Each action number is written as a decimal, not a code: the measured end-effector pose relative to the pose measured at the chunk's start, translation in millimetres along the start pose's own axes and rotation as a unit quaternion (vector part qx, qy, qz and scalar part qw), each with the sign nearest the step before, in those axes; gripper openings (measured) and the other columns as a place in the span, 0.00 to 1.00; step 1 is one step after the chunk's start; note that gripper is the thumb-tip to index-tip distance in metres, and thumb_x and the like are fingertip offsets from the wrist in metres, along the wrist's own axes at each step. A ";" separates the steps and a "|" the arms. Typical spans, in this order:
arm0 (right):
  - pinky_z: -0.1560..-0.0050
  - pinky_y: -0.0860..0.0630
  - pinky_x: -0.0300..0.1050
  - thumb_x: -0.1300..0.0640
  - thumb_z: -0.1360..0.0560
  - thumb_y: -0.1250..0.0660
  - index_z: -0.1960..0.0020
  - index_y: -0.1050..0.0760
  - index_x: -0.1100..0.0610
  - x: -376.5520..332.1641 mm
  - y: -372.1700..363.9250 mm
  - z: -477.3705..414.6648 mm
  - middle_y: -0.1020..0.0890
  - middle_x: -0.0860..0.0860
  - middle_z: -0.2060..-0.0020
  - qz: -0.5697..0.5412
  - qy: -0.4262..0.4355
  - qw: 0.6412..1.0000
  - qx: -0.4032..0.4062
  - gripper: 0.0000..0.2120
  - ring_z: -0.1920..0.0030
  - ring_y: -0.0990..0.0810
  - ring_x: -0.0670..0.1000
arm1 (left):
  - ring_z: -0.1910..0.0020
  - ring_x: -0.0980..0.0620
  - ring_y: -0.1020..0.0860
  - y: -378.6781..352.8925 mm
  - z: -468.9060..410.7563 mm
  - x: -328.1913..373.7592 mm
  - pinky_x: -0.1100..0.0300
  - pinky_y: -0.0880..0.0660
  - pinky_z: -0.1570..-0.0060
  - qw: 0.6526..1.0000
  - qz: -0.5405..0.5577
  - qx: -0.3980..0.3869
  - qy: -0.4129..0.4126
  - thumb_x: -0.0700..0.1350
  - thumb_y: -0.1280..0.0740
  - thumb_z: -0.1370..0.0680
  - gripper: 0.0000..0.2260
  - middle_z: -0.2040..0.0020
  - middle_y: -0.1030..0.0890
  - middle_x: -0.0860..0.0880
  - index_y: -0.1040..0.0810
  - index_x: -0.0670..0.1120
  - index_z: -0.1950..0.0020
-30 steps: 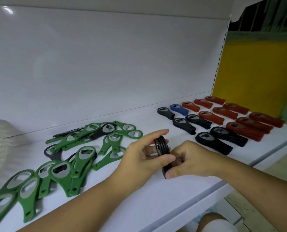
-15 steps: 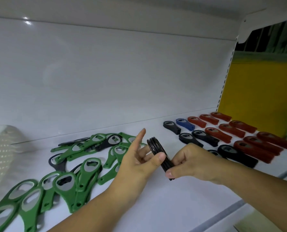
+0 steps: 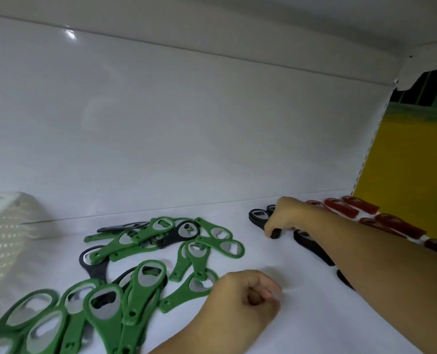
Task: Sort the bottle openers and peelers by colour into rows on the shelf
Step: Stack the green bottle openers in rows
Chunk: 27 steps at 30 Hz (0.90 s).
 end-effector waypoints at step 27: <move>0.62 0.31 0.41 0.51 0.27 0.32 0.59 0.20 0.49 -102.5 -55.9 19.9 0.27 0.43 0.66 -0.210 0.289 0.908 0.220 0.04 0.61 0.26 0.47 | 0.68 0.68 0.24 12.2 16.8 19.8 0.75 0.32 0.66 0.943 -0.196 0.259 -0.066 0.42 0.44 0.30 0.20 0.67 0.22 0.63 0.25 0.65 0.71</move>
Point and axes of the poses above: each hand's wrist, its own z-axis away from the middle knuckle, its own y-axis out of the back of the hand, x = y × z, the point moved 4 cm from there along -z, towards the middle knuckle
